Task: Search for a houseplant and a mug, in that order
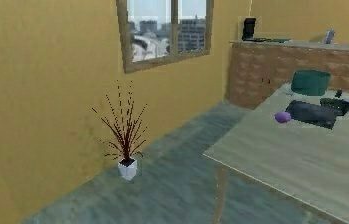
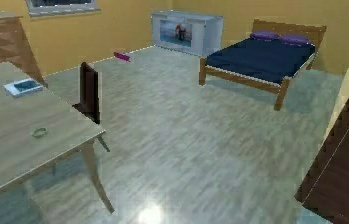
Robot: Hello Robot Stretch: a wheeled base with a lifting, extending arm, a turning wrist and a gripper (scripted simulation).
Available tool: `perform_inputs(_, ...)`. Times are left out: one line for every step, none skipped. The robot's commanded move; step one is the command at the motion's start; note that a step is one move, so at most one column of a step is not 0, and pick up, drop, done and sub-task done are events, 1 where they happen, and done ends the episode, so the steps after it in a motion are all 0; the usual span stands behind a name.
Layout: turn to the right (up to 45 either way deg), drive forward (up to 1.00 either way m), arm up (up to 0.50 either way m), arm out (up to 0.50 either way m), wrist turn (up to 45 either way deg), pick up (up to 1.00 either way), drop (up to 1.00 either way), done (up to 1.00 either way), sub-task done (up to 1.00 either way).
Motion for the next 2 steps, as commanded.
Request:
perform_inputs(12.0, 0.0, 0.0, 0.0, 0.0, 0.0, 0.0, 0.0, 0.0)
perform_inputs(0.0, 0.45, 0.0, 0.0, 0.0, 0.0, 0.0, 0.0, 0.0)
